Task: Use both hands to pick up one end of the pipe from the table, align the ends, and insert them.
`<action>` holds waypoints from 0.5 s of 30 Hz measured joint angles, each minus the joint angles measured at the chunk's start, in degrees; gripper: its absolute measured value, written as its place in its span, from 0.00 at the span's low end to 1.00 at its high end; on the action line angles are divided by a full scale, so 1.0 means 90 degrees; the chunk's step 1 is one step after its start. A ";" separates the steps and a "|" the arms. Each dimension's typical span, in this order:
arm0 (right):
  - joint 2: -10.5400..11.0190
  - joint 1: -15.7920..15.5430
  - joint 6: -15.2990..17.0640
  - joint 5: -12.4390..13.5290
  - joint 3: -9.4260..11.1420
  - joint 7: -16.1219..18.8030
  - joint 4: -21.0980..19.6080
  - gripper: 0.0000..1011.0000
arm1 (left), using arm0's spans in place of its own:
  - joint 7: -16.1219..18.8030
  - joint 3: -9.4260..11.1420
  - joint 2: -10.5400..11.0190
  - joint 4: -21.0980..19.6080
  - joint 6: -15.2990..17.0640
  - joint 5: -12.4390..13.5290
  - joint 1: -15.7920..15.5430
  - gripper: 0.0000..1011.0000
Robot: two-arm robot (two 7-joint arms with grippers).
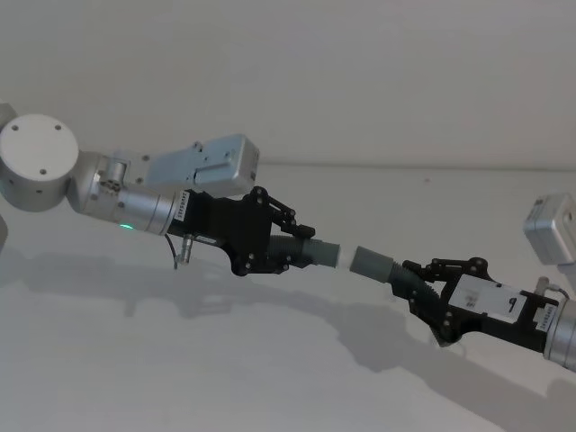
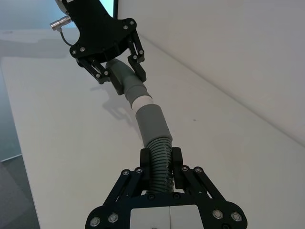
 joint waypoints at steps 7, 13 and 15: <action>0.0035 0.0040 -0.0073 0.0000 -0.0055 0.0034 0.0010 0.26 | -0.0100 0.0042 0.0026 -0.0011 -0.0036 -0.0062 -0.0019 0.33; 0.0059 0.0068 -0.0127 -0.0003 -0.0100 0.0061 0.0012 0.26 | -0.0129 0.0067 0.0046 -0.0031 -0.0053 -0.0097 -0.0024 0.33; 0.0068 0.0076 -0.0143 -0.0005 -0.0114 0.0065 0.0011 0.26 | -0.0130 0.0078 0.0058 -0.0041 -0.0054 -0.0106 -0.0025 0.33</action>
